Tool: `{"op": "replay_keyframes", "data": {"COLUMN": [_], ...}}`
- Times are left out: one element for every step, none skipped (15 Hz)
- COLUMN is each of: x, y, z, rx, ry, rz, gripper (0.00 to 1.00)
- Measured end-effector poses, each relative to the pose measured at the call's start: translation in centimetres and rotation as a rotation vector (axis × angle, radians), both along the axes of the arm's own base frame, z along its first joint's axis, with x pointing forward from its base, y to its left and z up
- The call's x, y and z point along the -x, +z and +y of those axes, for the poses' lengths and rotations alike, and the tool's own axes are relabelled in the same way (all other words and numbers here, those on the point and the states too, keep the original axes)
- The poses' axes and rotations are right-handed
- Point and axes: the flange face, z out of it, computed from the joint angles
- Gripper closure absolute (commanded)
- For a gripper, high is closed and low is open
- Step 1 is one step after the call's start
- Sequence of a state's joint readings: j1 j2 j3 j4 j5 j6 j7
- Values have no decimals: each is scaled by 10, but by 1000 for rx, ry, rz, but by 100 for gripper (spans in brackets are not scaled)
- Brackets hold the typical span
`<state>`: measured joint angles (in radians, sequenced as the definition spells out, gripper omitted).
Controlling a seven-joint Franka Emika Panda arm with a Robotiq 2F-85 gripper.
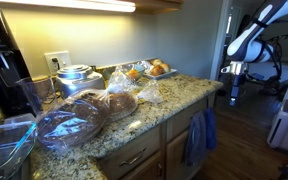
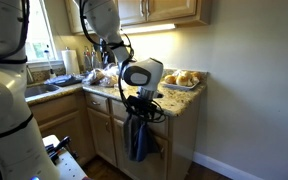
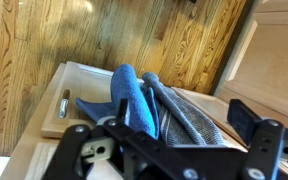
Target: Remove the blue cloth from the countertop and hang it on the drawer
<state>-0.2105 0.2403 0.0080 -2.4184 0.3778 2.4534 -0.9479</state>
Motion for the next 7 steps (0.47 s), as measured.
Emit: {"op": "replay_keyframes", "data": {"x": [2, 4, 6, 8, 10, 12, 13], "y": [7, 12, 17, 22, 24, 27, 27], "z": [1, 2, 3, 4, 5, 6, 6], "rx": [4, 5, 5, 4, 2, 2, 2], "ry": [1, 3, 4, 7, 10, 11, 12], "rz": [-6, -12, -17, -20, -20, -22, -22], "gripper": [0, 0, 0, 0, 0, 0, 0]}}
